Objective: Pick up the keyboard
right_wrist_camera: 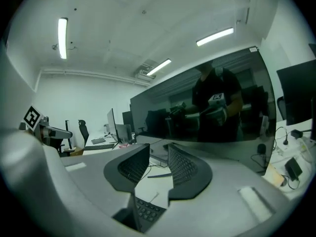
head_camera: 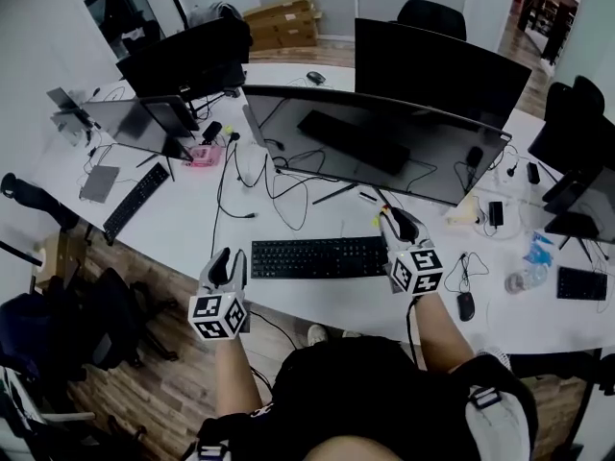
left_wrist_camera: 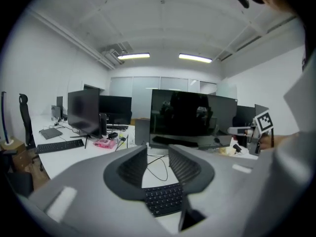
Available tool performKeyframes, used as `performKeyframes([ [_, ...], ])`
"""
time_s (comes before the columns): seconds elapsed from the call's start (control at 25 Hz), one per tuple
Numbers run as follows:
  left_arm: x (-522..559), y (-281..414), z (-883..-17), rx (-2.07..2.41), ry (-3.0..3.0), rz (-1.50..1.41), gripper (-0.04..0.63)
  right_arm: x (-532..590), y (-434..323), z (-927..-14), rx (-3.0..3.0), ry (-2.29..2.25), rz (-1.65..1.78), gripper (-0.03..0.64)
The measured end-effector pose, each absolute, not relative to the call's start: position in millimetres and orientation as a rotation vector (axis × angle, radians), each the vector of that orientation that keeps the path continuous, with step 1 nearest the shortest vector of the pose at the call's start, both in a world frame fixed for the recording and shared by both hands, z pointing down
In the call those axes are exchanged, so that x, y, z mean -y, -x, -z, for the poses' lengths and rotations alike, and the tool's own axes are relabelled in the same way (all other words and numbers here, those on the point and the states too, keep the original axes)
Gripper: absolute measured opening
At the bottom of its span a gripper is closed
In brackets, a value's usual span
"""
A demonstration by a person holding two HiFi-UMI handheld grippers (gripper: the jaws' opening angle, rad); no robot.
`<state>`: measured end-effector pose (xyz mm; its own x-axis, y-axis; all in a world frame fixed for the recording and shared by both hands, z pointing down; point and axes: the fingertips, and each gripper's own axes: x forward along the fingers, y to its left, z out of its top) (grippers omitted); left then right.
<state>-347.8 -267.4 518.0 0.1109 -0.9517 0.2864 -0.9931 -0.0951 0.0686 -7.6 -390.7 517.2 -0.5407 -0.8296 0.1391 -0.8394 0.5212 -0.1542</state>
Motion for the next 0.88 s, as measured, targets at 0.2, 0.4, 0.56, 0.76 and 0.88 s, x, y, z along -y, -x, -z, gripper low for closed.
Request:
performKeyframes([
  [0.2,287.1,374.1,-590.3,1.743,-2.037,-0.322,0.176,410.5,-20.4,-584.5,2.542,-1.453,-0.527,0.122],
  [0.4,294.2,389.7,-686.3,1.534,-1.879,-0.338,0.176,410.0,-31.4,-656.2,2.431,-1.368,-0.729,0.13],
  [0.56,287.0,391.8,-748.6,1.423,-1.759,-0.361,0.178,400.8,-35.3,-711.4,2.308,-1.344,-0.83,0.131],
  [0.76,289.1,402.7,-785.8,1.369,-1.664,-0.325,0.178,392.5,-38.4,-766.2,2.178,-1.324,-1.042,0.132],
  [0.88,292.7,399.2,-796.2,1.304,-1.654,-0.297,0.178,389.2,-35.7,-783.5,2.136,-1.288,-1.111,0.13],
])
